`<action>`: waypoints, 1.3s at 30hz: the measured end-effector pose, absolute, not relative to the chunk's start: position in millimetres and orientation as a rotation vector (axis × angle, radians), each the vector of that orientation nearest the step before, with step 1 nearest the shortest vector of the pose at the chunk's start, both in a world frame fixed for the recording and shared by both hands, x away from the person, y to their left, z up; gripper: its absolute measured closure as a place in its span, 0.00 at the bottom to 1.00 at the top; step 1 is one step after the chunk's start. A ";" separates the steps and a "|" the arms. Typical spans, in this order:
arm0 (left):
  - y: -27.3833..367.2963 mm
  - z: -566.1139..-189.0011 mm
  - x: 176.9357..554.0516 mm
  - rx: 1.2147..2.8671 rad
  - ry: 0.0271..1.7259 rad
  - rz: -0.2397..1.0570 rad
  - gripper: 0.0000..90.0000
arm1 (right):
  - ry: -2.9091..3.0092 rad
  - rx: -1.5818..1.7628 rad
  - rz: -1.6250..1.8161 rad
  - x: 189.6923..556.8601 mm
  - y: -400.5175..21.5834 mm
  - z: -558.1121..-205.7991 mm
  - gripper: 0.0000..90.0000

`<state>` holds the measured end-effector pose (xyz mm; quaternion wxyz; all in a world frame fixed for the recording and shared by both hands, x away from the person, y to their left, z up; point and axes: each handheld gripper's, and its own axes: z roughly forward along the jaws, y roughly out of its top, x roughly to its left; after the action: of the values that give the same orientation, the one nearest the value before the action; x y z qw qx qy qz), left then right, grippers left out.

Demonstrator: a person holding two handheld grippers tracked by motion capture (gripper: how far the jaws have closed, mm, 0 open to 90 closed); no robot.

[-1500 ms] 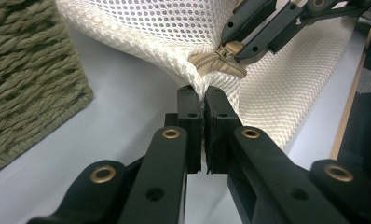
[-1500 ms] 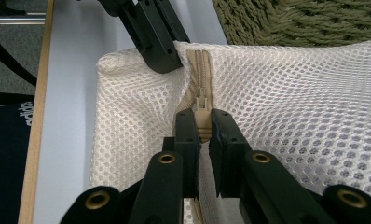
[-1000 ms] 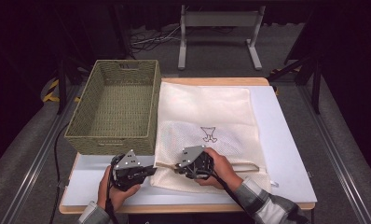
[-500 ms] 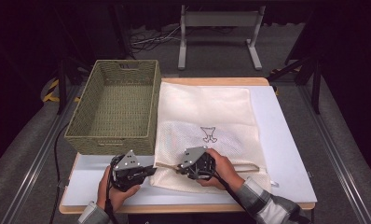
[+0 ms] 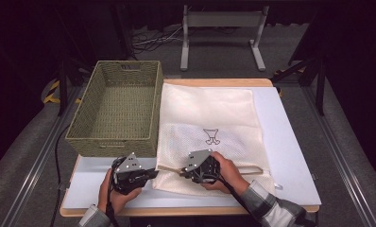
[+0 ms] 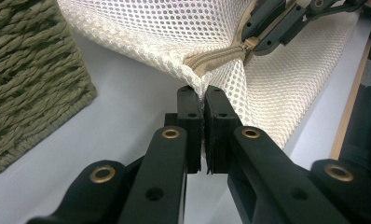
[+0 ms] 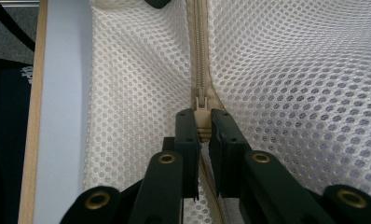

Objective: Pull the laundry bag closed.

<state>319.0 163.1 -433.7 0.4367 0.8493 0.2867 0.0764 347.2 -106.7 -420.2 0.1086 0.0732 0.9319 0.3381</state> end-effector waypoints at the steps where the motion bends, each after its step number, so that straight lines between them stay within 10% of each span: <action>1: 163.1 -433.7 319.1 2.114 0.710 0.192 0.96 | 2.742 0.214 0.993 347.1 -106.7 -420.2 0.92; 39: 165.1 -433.8 319.3 2.128 0.712 0.200 0.96 | 2.750 0.226 0.978 346.5 -129.5 -414.0 0.92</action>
<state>319.3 165.1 -433.8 0.4300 0.8528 0.2852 0.0801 346.5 -129.5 -414.0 0.1068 0.0766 0.9340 0.3321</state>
